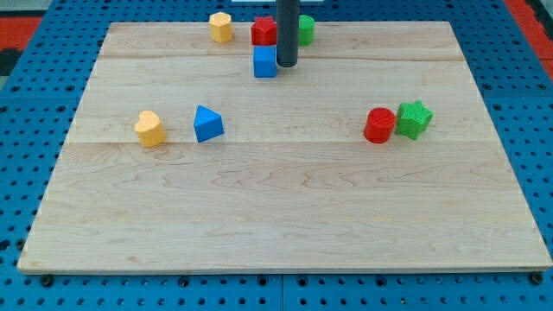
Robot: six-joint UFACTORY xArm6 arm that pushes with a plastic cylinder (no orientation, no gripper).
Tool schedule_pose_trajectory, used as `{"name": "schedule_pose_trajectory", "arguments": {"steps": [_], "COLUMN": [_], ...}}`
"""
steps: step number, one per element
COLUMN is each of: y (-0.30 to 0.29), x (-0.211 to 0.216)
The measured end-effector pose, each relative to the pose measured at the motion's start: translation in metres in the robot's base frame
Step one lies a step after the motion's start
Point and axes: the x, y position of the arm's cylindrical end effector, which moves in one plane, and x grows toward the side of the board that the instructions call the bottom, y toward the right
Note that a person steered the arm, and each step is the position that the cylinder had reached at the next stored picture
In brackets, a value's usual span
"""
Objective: Move blue triangle closer to the blue cube
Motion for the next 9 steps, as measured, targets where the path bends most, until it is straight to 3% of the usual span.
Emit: {"name": "schedule_pose_trajectory", "arguments": {"steps": [1,2,3,4,6,7,9], "y": [0.015,-0.005,-0.098,-0.136,-0.121,-0.151,-0.121], "x": [0.063,0.138,0.167,0.144,0.089,0.088,0.07]}}
